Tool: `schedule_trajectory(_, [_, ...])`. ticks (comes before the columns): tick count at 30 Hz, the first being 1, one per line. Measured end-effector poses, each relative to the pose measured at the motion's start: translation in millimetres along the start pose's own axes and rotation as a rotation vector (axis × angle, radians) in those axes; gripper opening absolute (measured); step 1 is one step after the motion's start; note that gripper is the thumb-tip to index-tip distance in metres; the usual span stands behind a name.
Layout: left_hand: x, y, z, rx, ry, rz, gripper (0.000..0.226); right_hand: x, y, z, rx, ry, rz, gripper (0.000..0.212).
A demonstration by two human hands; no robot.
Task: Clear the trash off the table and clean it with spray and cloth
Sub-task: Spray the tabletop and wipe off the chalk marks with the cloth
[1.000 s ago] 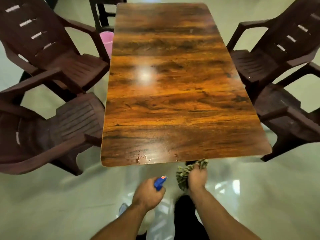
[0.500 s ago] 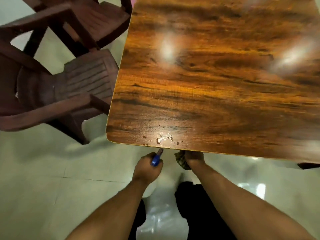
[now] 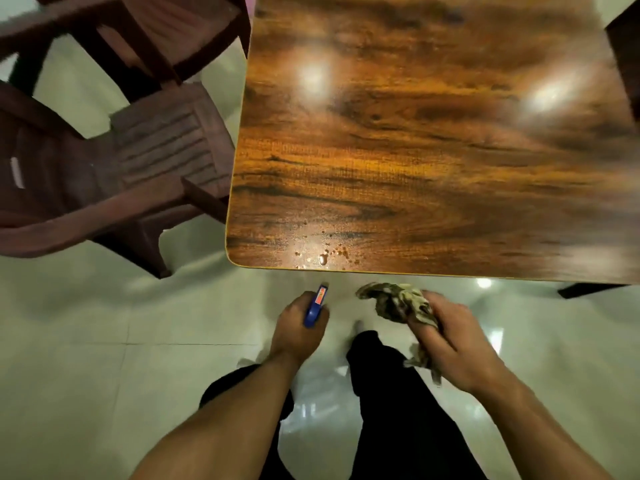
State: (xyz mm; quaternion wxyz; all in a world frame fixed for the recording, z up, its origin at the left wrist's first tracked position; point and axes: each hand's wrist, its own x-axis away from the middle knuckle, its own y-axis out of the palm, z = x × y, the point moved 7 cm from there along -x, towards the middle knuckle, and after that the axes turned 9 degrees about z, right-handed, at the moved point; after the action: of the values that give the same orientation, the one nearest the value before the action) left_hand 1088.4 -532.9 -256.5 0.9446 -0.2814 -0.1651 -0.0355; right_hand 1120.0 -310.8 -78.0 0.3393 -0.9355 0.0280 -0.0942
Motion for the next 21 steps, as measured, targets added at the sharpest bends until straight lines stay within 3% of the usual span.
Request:
schedule_trajectory(2, [13,-12,25,0.021,-0.009,0.004,0.019,6,-35,-21,-0.060,-0.029,0.236,0.019])
schedule_trajectory(4, [12,-21,45,0.038,-0.028,-0.002,0.018,-7,-52,-33,0.110,-0.040,0.483,0.030])
schedule_trajectory(5, [10,-24,50,0.031,-0.040,-0.007,0.018,-22,-46,-36,0.208,-0.005,0.516,0.040])
schedule_trajectory(7, [7,-28,44,-0.006,-0.043,-0.012,0.018,-54,-2,-40,0.338,0.090,0.367,0.056])
schedule_trajectory(9, [4,-31,26,-0.033,-0.074,-0.021,0.015,-71,63,-59,0.465,0.040,0.204,0.067])
schedule_trajectory(11, [-5,-44,13,-0.123,-0.065,0.038,0.016,-79,126,-99,0.492,-0.200,0.112,0.070])
schedule_trajectory(13, [-14,-58,31,-0.382,0.018,0.303,0.037,-76,175,-133,0.469,-0.482,0.046,0.062])
schedule_trajectory(14, [-16,-65,42,-0.495,0.011,0.222,0.038,-72,190,-143,0.453,-0.642,0.021,0.055])
schedule_trajectory(15, [-22,-73,61,-0.503,0.039,0.215,0.038,-66,199,-146,0.425,-0.822,0.003,0.046])
schedule_trajectory(16, [-21,-63,63,-0.476,-0.042,0.217,0.037,-55,204,-141,0.393,-1.009,-0.025,0.038])
schedule_trajectory(18, [-19,-59,-3,-0.306,-0.255,0.191,0.033,-37,212,-107,0.359,-1.286,-0.173,0.032])
schedule_trajectory(19, [-12,-60,-45,-0.321,-0.346,0.216,0.027,-37,217,-81,0.379,-1.332,-0.253,0.032])
schedule_trajectory(20, [-15,-59,-76,-0.300,-0.315,0.338,0.015,-43,224,-50,0.408,-1.317,-0.336,0.033])
schedule_trajectory(21, [-30,-58,-103,-0.200,-0.327,0.302,0.005,-56,234,-17,0.465,-1.255,-0.404,0.033])
